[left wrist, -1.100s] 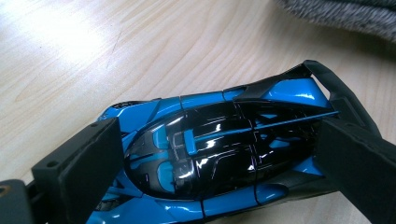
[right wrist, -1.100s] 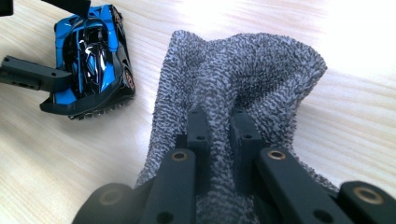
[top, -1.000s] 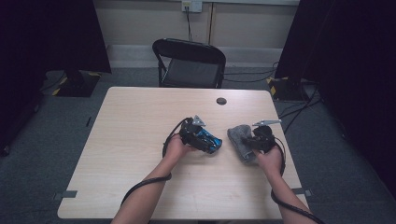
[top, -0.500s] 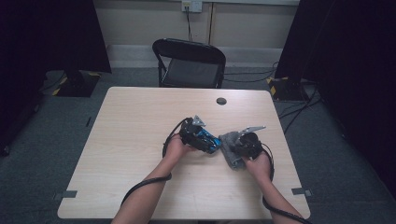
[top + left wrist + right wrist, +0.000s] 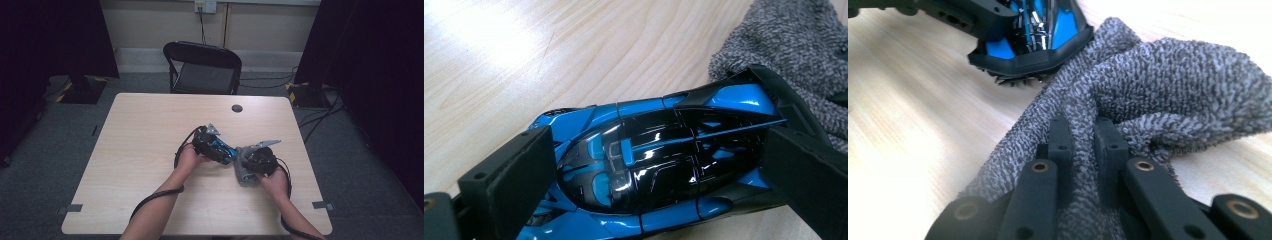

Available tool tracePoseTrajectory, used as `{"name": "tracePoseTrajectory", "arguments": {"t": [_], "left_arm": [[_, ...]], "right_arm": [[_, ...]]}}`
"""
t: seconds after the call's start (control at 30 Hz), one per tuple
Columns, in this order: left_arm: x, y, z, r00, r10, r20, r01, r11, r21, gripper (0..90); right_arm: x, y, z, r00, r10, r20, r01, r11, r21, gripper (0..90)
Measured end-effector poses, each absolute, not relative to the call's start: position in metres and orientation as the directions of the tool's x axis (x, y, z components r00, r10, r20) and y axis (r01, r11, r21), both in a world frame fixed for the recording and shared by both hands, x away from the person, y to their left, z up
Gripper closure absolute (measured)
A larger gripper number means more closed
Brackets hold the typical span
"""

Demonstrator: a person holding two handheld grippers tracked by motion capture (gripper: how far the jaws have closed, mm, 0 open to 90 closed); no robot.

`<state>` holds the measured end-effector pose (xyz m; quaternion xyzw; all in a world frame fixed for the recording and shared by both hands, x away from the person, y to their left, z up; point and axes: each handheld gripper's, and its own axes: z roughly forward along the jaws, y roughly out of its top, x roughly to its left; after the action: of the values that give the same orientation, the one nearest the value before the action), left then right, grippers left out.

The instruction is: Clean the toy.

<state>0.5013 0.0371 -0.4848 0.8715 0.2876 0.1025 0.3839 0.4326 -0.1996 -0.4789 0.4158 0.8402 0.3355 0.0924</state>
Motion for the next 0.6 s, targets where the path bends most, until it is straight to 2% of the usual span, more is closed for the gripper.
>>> {"name": "tracePoseTrajectory", "arguments": {"t": [0.6], "left_arm": [[0.501,0.037,-0.485,0.814,0.580,-0.042,0.421,-0.538,0.730,1.6]], "right_arm": [[0.414,-0.194,-0.482,-0.700,0.698,0.153,0.596,0.453,0.663,81.3]]}}
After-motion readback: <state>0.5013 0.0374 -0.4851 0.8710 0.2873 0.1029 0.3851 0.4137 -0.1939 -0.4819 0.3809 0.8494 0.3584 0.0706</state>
